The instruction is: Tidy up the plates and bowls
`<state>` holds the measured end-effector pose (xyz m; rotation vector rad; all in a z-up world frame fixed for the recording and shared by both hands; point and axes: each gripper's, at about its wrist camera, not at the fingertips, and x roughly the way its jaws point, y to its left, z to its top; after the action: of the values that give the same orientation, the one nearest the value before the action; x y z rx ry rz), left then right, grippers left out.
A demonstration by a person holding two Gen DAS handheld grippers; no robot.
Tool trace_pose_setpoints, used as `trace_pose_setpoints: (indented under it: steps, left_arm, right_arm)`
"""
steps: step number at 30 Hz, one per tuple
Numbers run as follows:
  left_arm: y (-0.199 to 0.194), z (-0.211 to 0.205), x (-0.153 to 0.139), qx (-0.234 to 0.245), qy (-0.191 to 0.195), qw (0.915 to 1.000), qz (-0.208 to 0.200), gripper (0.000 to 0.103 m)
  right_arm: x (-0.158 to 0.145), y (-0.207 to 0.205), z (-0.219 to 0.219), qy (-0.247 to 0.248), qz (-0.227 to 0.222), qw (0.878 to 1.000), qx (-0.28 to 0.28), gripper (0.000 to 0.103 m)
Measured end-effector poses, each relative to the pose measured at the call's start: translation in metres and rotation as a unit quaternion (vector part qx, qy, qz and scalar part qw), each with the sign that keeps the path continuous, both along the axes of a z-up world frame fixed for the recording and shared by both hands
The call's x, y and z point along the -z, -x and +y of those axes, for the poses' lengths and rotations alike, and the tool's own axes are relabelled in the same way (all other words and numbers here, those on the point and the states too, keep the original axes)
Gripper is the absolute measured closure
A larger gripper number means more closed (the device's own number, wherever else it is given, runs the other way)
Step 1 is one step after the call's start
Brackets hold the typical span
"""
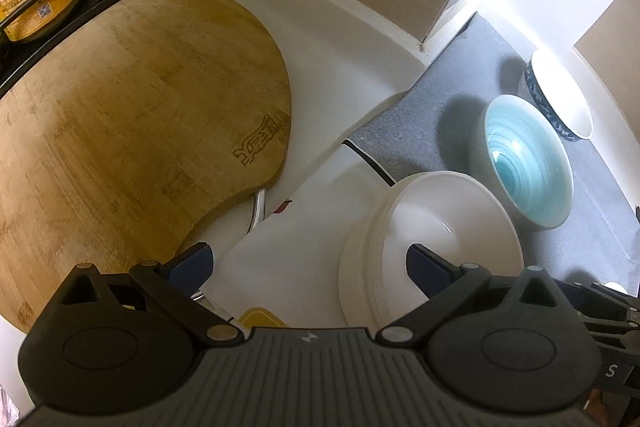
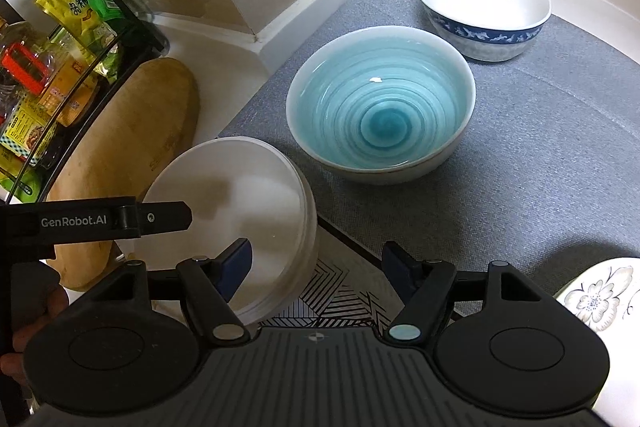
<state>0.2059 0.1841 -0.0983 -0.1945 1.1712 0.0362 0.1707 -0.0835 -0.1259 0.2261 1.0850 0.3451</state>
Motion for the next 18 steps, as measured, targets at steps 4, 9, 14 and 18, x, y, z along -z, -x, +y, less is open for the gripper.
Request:
trace_pose_setpoints:
  steps: [4, 9, 14, 18]
  left_arm:
    - [-0.004, -0.001, 0.002, 0.001, -0.004, 1.0, 0.002, 0.0]
    - [-0.007, 0.001, 0.004, 0.003, -0.003, 1.0, 0.005, 0.0]
    - [-0.003, 0.006, -0.001, 0.009, 0.005, 0.9999, 0.007, 0.0]
    - [0.015, 0.006, -0.017, 0.045, 0.015, 0.9988, -0.004, 0.0]
  right_arm:
    - [0.001, -0.001, 0.002, 0.0, 0.001, 1.0, 0.0, 0.028]
    - [0.001, -0.003, 0.004, 0.0, 0.002, 1.0, 0.002, 0.028]
    - [-0.004, 0.003, -0.002, 0.0, -0.003, 1.0, 0.006, 0.028]
    - [-0.02, 0.023, -0.031, -0.005, -0.021, 0.999, 0.025, 0.028]
